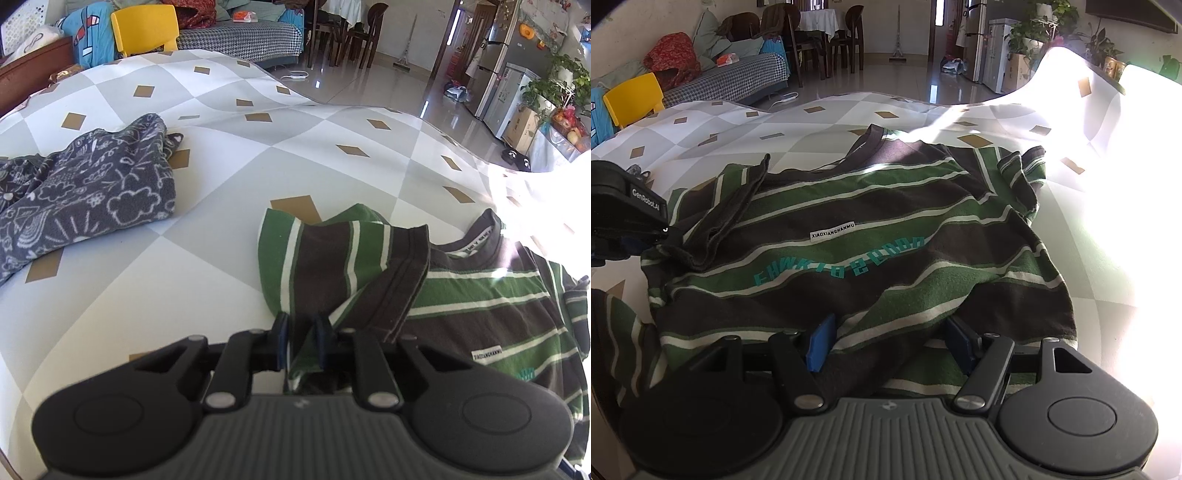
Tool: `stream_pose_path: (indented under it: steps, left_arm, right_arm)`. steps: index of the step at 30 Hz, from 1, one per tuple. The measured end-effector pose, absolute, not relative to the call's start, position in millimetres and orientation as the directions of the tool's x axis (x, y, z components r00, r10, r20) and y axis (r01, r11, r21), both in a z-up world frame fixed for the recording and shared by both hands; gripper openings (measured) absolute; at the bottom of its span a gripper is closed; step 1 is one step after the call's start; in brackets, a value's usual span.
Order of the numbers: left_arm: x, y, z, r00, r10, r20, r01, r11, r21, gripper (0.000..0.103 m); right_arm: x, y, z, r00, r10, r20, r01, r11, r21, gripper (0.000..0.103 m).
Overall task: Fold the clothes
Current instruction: 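Release the shirt edge with the left tool and lift it away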
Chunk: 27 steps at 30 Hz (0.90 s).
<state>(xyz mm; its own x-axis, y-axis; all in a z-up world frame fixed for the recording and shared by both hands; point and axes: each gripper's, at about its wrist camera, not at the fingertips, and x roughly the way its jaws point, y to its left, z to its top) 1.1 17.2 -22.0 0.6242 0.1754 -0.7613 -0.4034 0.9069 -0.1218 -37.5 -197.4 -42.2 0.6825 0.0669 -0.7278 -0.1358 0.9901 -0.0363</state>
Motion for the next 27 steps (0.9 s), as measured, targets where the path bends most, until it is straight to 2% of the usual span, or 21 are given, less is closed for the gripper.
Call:
stream_pose_path:
  steps: [4,9,11,13,15,16,22,27]
  left_arm:
    - [-5,36,-12,0.627,0.222,-0.746,-0.461,0.878,-0.126,0.008]
    - [-8,44,-14,0.642,0.110,-0.759,-0.429,0.872,-0.236,0.010]
    - [-8,39,-14,0.647,0.086,-0.757,-0.401,0.883,-0.243,0.013]
    - [-8,34,-14,0.649,0.052,-0.759,-0.371,0.893,-0.255,0.022]
    - [-10,29,-12,0.643,0.024,-0.765,-0.341,0.904,-0.258,0.027]
    - [-12,26,-11,0.643,0.015,-0.765,-0.324,0.911,-0.254,0.032]
    - [-26,8,-1,0.644,0.012,-0.765,-0.204,0.966,-0.157,0.044]
    - [-32,0,-2,0.622,0.007,-0.783,-0.133,0.986,-0.097,0.046]
  right_arm:
    - [-37,-199,-42,0.683,0.065,-0.728,-0.132,0.991,-0.035,0.065]
    - [-38,-198,-42,0.685,0.060,-0.726,-0.127,0.991,-0.038,0.066]
    - [-38,-197,-42,0.686,0.058,-0.725,-0.126,0.991,-0.040,0.066]
    - [-39,-197,-42,0.687,0.059,-0.724,-0.127,0.991,-0.040,0.066]
    - [-38,-198,-42,0.687,0.062,-0.724,-0.131,0.991,-0.039,0.066]
    - [-38,-198,-42,0.687,0.063,-0.724,-0.131,0.991,-0.038,0.066]
    - [-37,-197,-42,0.686,0.059,-0.725,-0.126,0.991,-0.039,0.066]
    - [-37,-195,-42,0.689,0.053,-0.723,-0.120,0.992,-0.041,0.066]
